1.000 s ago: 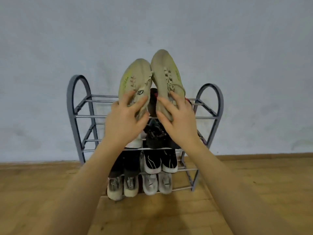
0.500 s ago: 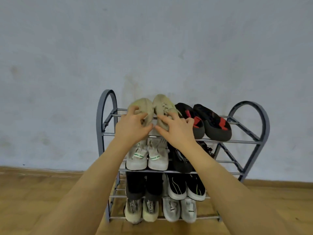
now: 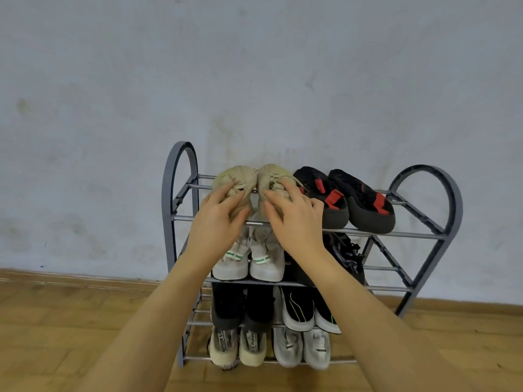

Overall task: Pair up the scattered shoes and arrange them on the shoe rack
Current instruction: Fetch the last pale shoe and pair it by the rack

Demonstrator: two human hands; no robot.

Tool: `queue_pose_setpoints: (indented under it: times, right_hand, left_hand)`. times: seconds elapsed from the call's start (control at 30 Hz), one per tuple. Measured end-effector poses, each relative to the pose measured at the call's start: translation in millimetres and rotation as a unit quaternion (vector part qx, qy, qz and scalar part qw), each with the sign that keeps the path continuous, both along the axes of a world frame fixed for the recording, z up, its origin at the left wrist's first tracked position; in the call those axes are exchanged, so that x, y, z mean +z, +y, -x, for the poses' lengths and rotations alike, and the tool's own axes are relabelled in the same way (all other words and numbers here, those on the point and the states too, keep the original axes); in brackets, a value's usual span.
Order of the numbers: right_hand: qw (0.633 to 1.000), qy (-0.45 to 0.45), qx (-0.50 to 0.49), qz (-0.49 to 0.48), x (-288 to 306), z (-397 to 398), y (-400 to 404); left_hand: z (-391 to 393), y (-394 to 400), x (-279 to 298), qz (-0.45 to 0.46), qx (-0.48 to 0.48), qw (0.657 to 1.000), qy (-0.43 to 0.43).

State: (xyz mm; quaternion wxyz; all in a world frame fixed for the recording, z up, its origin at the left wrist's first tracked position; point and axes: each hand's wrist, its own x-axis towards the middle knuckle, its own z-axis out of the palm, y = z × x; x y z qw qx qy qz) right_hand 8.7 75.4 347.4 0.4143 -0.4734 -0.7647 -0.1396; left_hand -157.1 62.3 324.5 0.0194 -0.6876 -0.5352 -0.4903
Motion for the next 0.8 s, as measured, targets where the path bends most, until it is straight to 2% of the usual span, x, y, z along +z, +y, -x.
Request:
queue_pose_setpoints:
  times: [0.1,0.2,0.27,0.33,0.47,0.57,0.7,0.8]
  right_hand:
    - [0.999,0.039,0.019,0.003,-1.5,7.1,1.9]
    - [0.999,-0.01,-0.006,-0.046,-12.9,11.8,5.2]
    - [0.997,-0.027,-0.022,-0.064,-20.7,11.5,7.7]
    - [0.996,-0.035,-0.027,-0.077,-23.9,8.2,9.5]
    - [0.997,-0.025,-0.035,-0.065,-15.3,0.7,14.8]
    - [0.995,-0.064,-0.045,-0.06,-20.4,0.2,17.2]
    - [0.995,-0.053,-0.059,-0.062,-26.9,1.1,16.2]
    - [0.994,-0.04,-0.068,-0.076,-28.2,1.9,16.8]
  left_hand:
    - [4.6,1.9,0.9,-0.024,0.006,1.0,-0.003]
    - [9.0,4.2,1.4,-0.022,-0.006,0.999,-0.024]
    - [8.9,6.7,1.8,-0.022,-0.007,1.0,-0.002]
    - [6.9,9.7,1.6,-0.022,-0.002,1.0,0.02]
    - [2.8,14.3,-1.2,0.004,-0.002,1.0,-0.019]
    - [3.4,17.3,-5.4,0.012,0.0,1.0,0.022]
    - [2.7,5.8,-7.9,-0.024,0.037,0.997,0.061]
    - [4.1,-0.3,-9.7,-0.042,0.023,0.997,0.055]
